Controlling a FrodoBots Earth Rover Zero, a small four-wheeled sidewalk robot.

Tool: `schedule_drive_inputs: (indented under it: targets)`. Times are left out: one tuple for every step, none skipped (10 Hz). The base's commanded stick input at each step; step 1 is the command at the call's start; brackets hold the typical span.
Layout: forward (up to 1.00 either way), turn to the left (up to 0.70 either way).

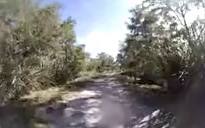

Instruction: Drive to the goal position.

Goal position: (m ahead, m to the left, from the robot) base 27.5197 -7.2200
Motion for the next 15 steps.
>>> schedule_drive_inputs:
  targets:
    - [0.85, 0.00]
    - [0.85, 0.00]
    - [0.85, 0.00]
    - [0.85, 0.00]
    - [0.85, 0.00]
    - [0.85, 0.00]
    - [0.85, 0.00]
    - [0.85, 0.00]
    - [0.85, 0.00]
    - [0.85, 0.00]
    - [0.85, 0.00]
    - [0.85, 0.00]
    - [0.85, 0.00]
    - [0.85, 0.00]
    - [0.85, 0.00]
